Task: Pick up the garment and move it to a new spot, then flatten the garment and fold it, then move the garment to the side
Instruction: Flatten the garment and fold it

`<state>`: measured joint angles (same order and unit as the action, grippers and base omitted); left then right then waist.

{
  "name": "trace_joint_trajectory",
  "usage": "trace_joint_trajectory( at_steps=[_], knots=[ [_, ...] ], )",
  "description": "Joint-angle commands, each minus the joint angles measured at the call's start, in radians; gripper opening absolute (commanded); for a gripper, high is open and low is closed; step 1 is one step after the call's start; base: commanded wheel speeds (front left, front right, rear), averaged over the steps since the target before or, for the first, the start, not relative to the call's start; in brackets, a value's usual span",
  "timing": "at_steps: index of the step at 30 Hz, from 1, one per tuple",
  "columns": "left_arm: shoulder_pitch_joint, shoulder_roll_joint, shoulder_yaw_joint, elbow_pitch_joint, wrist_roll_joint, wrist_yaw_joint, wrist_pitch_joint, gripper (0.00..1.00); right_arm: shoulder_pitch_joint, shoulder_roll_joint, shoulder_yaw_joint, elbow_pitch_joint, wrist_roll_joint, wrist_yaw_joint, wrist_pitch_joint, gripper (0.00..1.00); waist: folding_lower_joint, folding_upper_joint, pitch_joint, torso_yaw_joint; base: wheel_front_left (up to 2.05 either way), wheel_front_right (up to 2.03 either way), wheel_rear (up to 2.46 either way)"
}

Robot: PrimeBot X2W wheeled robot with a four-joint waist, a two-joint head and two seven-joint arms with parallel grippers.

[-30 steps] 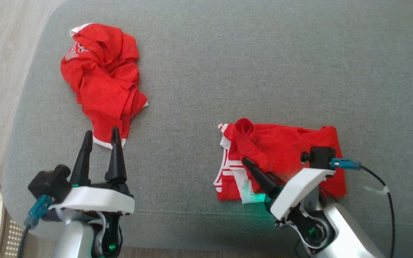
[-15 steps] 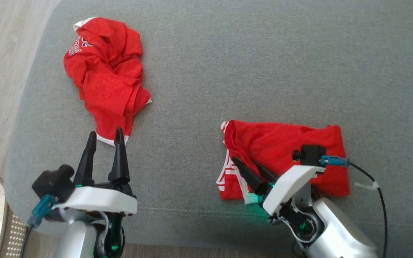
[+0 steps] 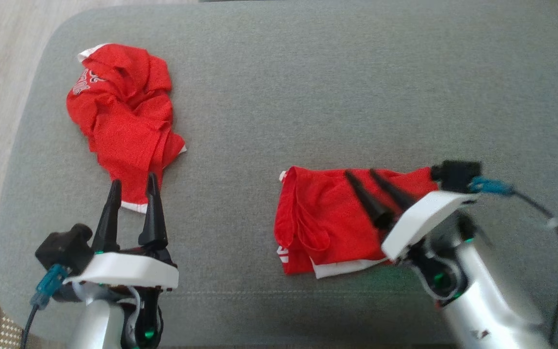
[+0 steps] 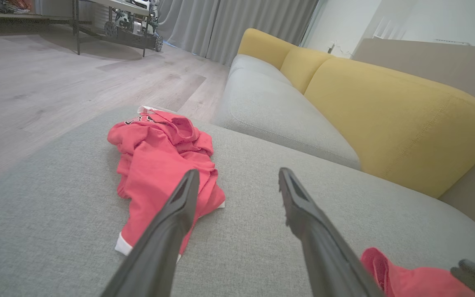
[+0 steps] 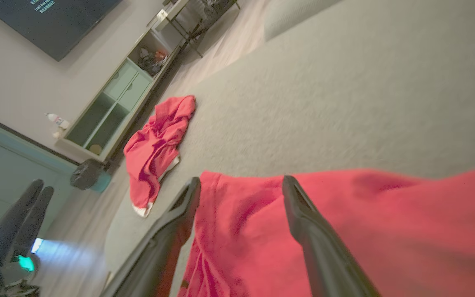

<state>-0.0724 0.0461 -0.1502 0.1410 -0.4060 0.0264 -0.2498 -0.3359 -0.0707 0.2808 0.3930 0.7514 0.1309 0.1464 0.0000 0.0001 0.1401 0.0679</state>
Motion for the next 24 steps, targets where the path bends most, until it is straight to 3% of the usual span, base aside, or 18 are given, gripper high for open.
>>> trace_joint_trajectory(
  at_steps=[1, 7, 11, 17, 20, 24],
  knots=[
    [-0.028, 0.004, 0.035, -0.032, 0.008, 0.001, -0.012, 1.0, -0.01, -0.01, -0.021, -0.07, -0.059, 0.0, 0.004, 1.0, 0.0, -0.0001, -0.006, -0.01, 0.0, 0.0, 0.0],
    [-0.03, 0.004, 0.041, -0.037, 0.013, -0.003, -0.012, 1.0, 0.023, -0.052, -0.16, -0.214, -0.286, 0.0, 0.015, 1.0, 0.0, -0.0001, -0.003, -0.029, 0.0, 0.0, 0.0],
    [-0.035, 0.004, 0.041, -0.04, 0.015, -0.005, -0.012, 1.0, 0.053, -0.046, -0.235, -0.271, -0.38, 0.0, -0.022, 1.0, 0.0, -0.0001, 0.0, -0.037, 0.0, 0.0, 0.0],
    [-0.037, 0.004, 0.044, -0.044, 0.022, -0.011, -0.012, 1.0, 0.094, -0.083, -0.264, -0.297, -0.576, 0.0, -0.181, 1.0, 0.0, -0.0001, 0.003, -0.045, 0.0, 0.0, 0.0],
    [-0.037, 0.004, 0.044, -0.047, 0.025, -0.013, -0.012, 1.0, 0.117, -0.034, -0.33, -0.282, -0.616, 0.0, -0.255, 1.0, 0.0, -0.0001, 0.002, -0.044, 0.0, 0.0, 0.0],
    [-0.03, 0.004, 0.042, -0.047, 0.021, -0.011, -0.012, 1.0, 0.138, -0.017, -0.35, -0.282, -0.703, 0.0, -0.328, 1.0, 0.0, -0.0001, 0.001, -0.043, 0.0, 0.0, 0.0]
  ],
)
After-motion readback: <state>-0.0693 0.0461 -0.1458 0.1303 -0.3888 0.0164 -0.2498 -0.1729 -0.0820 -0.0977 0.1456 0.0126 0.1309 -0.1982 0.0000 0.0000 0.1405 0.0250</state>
